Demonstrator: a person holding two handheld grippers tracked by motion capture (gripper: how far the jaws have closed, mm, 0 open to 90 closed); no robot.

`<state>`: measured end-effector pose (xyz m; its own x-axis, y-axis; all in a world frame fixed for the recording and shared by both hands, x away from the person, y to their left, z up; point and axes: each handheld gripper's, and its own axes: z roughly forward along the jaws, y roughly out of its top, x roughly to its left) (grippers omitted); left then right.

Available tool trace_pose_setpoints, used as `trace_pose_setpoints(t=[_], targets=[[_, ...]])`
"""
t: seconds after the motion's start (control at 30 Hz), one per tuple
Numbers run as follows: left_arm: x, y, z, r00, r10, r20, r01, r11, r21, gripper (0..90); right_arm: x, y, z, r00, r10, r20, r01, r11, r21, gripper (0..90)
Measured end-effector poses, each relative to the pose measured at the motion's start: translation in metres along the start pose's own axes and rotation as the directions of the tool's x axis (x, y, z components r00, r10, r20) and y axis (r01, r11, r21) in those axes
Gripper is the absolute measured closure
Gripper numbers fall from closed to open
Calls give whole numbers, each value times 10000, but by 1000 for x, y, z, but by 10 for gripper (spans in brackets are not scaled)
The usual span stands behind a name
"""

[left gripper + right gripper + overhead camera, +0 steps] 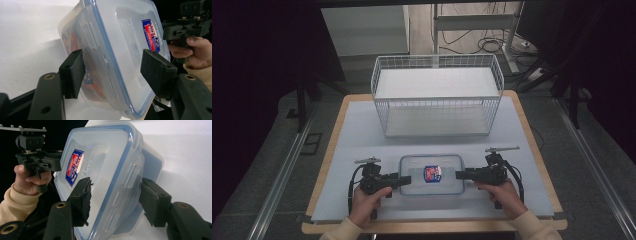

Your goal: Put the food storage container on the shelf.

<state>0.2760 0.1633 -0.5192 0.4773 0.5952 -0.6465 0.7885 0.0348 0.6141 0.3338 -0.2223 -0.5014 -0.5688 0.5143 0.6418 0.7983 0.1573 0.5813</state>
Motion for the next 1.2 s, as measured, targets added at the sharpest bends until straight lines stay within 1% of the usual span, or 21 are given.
trace_pose_setpoints(t=[0.13,0.2,0.23,0.27,0.33,0.5,0.57,0.7,0.73,0.8,0.83,0.97,1.2], targets=[[-3,-4,-3,10000,14,-65,-15,9997,-241,404,3,-4,-2,10000,-38,22,38,9997,-235,479],[-6,-6,-4,9998,87,-156,-93,9994,-329,412,5,-5,-4,9999,-104,46,106,9995,-304,486],[-7,-7,-4,9997,148,-195,-155,9992,-368,415,6,-6,-4,9999,-156,58,158,9993,-330,490],[-8,-7,-5,9993,310,-221,-318,9987,-397,417,6,-7,-5,9999,-151,44,153,9993,-353,496],[-8,-9,-6,9986,487,-202,-497,9974,-520,422,6,-7,-7,9999,-147,-47,145,9991,-397,509],[-11,-11,-8,9979,586,-289,-605,9958,-690,445,7,-10,-9,9992,-383,-125,375,9974,-613,523],[-13,-13,-9,9977,607,-314,-629,9951,-762,449,9,-11,-9,9992,-377,-117,368,9971,-662,525],[-17,-17,-11,9957,813,-450,-852,9919,-941,459,14,-14,-11,9986,-522,4,520,9956,-779,528],[-18,-17,-12,9945,915,-513,-962,9905,-981,461,16,-14,-11,9983,-582,39,583,9951,-797,529],[-20,-17,-12,9924,1049,-642,-1110,9888,-995,463,18,-15,-12,9975,-699,111,706,9939,-845,530],[-20,-17,-12,9923,1049,-659,-1112,9887,-1007,463,19,-15,-12,9967,-792,167,803,9930,-865,530],[-21,-16,-12,9923,1071,-623,-1133,9880,-1051,463,20,-15,-13,9960,-872,174,885,9918,-925,531],[-27,-7,-14,9902,1258,-598,-1327,9827,-1292,465,25,-8,-20,9934,-1134,165,1146,9853,-1270,534]])
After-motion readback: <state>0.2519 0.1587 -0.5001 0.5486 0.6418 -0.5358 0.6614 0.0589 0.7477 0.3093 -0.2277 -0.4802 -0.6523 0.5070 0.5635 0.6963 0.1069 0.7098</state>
